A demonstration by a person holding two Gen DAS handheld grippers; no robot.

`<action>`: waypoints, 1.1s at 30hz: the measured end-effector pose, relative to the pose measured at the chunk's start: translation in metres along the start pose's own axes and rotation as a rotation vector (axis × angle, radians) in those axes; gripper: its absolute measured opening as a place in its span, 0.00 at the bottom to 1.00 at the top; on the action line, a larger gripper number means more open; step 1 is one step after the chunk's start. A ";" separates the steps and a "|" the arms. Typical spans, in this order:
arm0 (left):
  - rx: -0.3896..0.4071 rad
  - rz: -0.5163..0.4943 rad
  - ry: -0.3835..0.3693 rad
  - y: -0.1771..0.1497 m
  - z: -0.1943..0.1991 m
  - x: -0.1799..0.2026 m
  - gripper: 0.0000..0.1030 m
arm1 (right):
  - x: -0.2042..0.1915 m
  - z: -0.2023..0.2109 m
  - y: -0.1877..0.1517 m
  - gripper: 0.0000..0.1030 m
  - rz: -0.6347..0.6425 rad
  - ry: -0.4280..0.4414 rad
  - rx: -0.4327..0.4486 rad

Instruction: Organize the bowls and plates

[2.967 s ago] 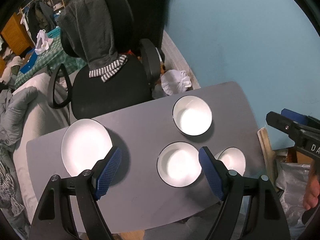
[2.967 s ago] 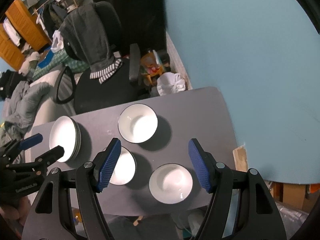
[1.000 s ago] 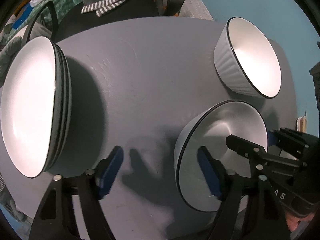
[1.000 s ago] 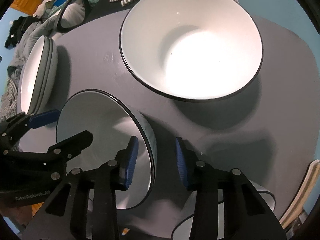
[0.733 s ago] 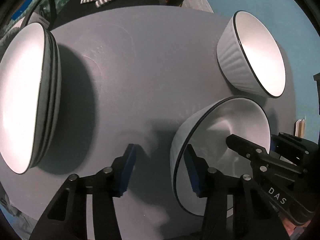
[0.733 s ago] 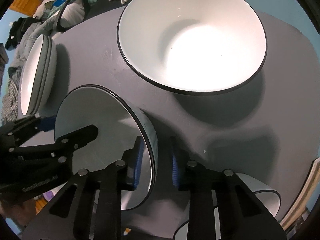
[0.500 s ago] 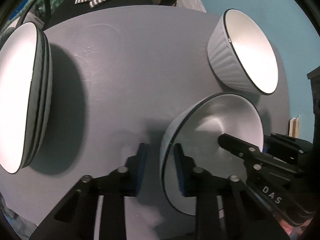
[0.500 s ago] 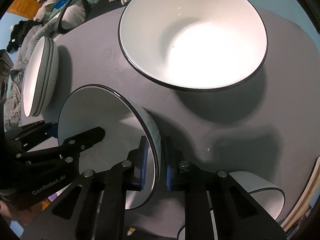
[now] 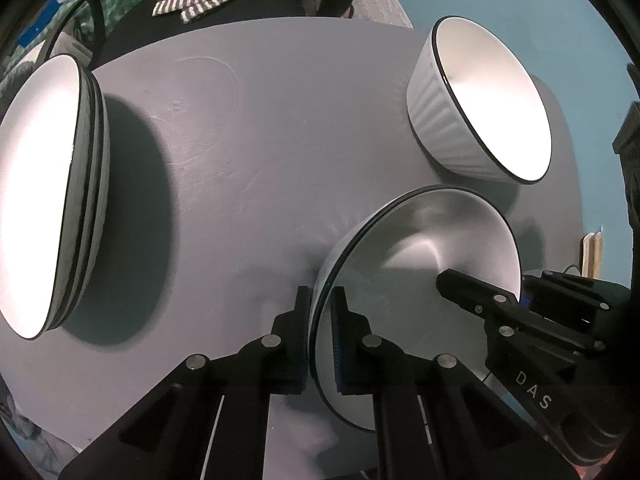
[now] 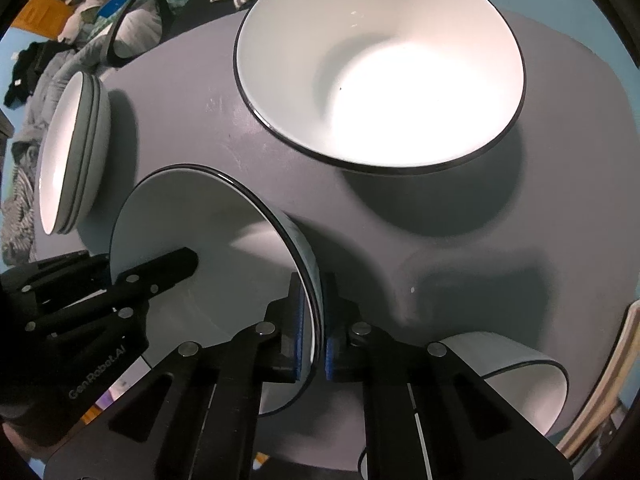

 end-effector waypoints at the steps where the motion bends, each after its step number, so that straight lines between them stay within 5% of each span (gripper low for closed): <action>1: 0.002 -0.003 0.003 -0.001 0.001 -0.001 0.08 | -0.004 -0.004 0.003 0.08 -0.005 -0.001 0.001; 33: 0.086 -0.066 -0.025 0.038 0.069 0.008 0.08 | -0.013 0.061 0.021 0.07 -0.040 0.006 0.112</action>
Point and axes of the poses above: each gripper's, at about its wrist camera, not at the fingertips, and z roughly against the way its jaws point, x to its right, y to its top, the point moved 6 cm from there along -z, roughly the way its jaws point, and after that the axes turned 15 degrees about y, right-handed, at the moved point
